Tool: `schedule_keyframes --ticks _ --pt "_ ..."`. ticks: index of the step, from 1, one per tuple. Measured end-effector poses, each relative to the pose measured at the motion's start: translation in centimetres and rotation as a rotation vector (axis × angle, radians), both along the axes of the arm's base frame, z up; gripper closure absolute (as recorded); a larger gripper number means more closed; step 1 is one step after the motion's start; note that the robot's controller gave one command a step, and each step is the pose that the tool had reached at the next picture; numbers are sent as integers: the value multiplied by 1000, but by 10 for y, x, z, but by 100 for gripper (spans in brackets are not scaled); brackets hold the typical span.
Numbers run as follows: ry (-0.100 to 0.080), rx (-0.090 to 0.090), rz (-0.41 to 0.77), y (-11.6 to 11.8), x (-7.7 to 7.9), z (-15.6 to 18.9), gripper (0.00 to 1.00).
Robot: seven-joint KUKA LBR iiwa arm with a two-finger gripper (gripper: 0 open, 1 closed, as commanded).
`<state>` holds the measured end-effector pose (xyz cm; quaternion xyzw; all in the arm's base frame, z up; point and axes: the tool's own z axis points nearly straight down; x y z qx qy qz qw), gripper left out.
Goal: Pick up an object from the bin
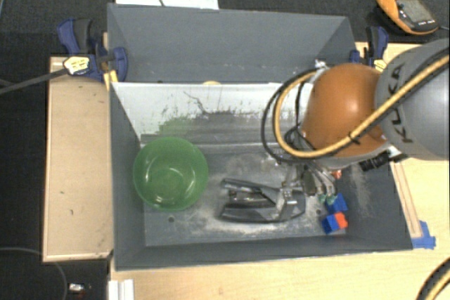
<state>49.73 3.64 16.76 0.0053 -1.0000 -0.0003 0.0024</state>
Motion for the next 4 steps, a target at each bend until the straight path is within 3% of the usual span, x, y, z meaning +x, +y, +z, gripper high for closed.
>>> schedule_keyframes --ticks 1,2,3,4 --pt "-7 0 -2 0 2 3 0" --pt "-10 1 -31 27 21 -75 0" --pt "-16 0 -56 33 18 -77 0" --pt "-5 0 -47 33 19 -84 0"
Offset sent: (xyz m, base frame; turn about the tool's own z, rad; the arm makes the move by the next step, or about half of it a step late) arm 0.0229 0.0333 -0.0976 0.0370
